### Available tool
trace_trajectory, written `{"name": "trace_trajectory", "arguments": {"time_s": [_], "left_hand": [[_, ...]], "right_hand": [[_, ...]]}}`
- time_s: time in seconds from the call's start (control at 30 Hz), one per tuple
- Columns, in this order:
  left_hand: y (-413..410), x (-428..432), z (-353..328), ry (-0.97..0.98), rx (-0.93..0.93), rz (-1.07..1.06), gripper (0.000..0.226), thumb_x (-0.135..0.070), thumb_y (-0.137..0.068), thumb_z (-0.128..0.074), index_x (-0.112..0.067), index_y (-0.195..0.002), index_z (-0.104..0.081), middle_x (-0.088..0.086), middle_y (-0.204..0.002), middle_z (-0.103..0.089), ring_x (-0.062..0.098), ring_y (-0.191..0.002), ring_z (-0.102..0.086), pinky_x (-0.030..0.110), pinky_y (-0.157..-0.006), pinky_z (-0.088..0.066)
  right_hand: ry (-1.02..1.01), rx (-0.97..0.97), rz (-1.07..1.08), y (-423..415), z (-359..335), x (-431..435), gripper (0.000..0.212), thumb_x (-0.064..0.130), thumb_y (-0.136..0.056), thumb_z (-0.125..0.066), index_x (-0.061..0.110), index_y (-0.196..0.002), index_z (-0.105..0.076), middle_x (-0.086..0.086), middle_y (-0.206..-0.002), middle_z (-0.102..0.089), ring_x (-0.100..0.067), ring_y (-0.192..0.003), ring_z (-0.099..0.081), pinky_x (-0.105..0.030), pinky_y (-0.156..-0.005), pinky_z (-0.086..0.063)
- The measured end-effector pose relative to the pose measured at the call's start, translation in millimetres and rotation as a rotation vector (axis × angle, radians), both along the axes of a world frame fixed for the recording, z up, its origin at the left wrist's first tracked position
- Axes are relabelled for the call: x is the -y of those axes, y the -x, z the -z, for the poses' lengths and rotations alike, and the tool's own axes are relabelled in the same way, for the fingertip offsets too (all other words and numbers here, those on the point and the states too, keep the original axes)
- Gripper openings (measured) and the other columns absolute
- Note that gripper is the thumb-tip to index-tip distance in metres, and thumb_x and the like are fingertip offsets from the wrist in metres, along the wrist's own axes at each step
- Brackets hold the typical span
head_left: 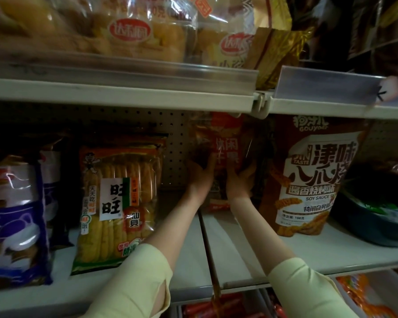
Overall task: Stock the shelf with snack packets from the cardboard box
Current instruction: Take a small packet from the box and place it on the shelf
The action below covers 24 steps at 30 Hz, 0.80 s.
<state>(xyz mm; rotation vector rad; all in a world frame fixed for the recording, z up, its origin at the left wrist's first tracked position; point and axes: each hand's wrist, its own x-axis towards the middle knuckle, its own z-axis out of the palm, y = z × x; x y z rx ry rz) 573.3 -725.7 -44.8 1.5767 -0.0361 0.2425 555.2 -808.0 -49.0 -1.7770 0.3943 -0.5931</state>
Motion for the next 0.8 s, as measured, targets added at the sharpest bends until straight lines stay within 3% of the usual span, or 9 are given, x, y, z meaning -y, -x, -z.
{"name": "trace_trajectory", "arguments": {"time_s": [0.07,0.13,0.2,0.27,0.43,0.63,0.7,0.8], "left_hand": [[-2.5,-1.0,-2.1,0.057,-0.065,0.142,0.096,-0.066,-0.083,-0.048,-0.013,-0.151,-0.005,0.007,-0.153,-0.029,0.024,-0.136,-0.036,0.043,-0.111,-0.034],[-5.1,-4.2,-2.3,0.110,-0.097,0.259,0.116,-0.079,-0.062,-0.060,-0.024,-0.151,-0.009,0.005,-0.150,-0.035,0.022,-0.133,-0.040,0.045,-0.109,-0.036],[-8.3,-8.6,0.2,-0.024,-0.099,0.265,0.117,-0.063,-0.058,-0.076,-0.022,-0.150,-0.016,0.005,-0.146,-0.040,0.021,-0.132,-0.042,0.044,-0.108,-0.038],[-12.9,-12.3,5.8,-0.238,-0.070,0.242,0.119,-0.053,-0.056,-0.078,-0.020,-0.150,-0.014,0.004,-0.149,-0.035,0.021,-0.137,-0.035,0.043,-0.111,-0.036],[-12.3,-17.3,9.9,-0.330,0.032,0.194,0.070,-0.035,-0.078,-0.073,-0.022,-0.140,-0.041,0.002,-0.136,-0.053,0.020,-0.128,-0.047,0.043,-0.106,-0.041],[-6.3,-15.2,10.8,-0.280,0.095,0.233,0.063,-0.019,-0.084,-0.070,-0.018,-0.140,-0.041,0.006,-0.139,-0.051,0.020,-0.130,-0.045,0.040,-0.108,-0.038],[-4.0,-11.8,9.7,-0.332,0.082,0.192,0.067,-0.027,-0.083,-0.069,-0.016,-0.142,-0.039,0.007,-0.140,-0.049,0.023,-0.132,-0.043,0.041,-0.110,-0.036],[2.6,-2.8,4.9,-0.503,0.155,-0.095,0.085,-0.055,-0.073,-0.064,-0.013,-0.141,-0.036,0.013,-0.139,-0.046,0.029,-0.130,-0.043,0.046,-0.107,-0.039]], "right_hand": [[-0.011,-0.003,0.008,-1.1,2.3,2.8,0.080,0.056,-0.093,-0.043,0.026,-0.152,0.000,-0.008,-0.159,-0.016,-0.032,-0.144,-0.021,-0.057,-0.114,-0.020],[-0.025,-0.009,0.016,-2.1,2.9,5.4,0.080,0.055,-0.093,-0.044,0.026,-0.152,0.002,-0.009,-0.159,-0.015,-0.033,-0.144,-0.020,-0.057,-0.114,-0.020],[-0.061,-0.024,0.011,-3.2,3.4,8.1,0.083,0.055,-0.093,-0.045,0.025,-0.152,0.005,-0.009,-0.160,-0.012,-0.033,-0.145,-0.018,-0.057,-0.114,-0.019],[-0.098,-0.029,-0.006,-3.4,4.6,11.0,0.086,0.056,-0.092,-0.046,0.024,-0.152,0.007,-0.009,-0.160,-0.011,-0.034,-0.145,-0.017,-0.056,-0.115,-0.019],[-0.154,-0.012,-0.017,0.7,3.8,15.8,0.093,0.056,-0.089,-0.052,0.020,-0.152,0.006,-0.007,-0.159,-0.015,-0.031,-0.145,-0.020,-0.047,-0.117,-0.020],[-0.077,-0.042,-0.009,7.0,1.2,12.9,0.085,0.049,-0.093,-0.049,0.018,-0.152,0.005,-0.011,-0.157,-0.018,-0.034,-0.141,-0.027,-0.047,-0.112,-0.028],[-0.011,-0.046,-0.018,12.6,-1.2,8.7,0.086,0.048,-0.092,-0.052,0.020,-0.151,0.003,-0.012,-0.156,-0.019,-0.036,-0.140,-0.029,-0.050,-0.111,-0.031],[0.082,0.009,-0.088,28.0,-7.0,2.1,0.082,0.037,-0.090,-0.057,0.021,-0.151,-0.004,-0.011,-0.154,-0.023,-0.034,-0.138,-0.030,-0.049,-0.110,-0.034]]}}
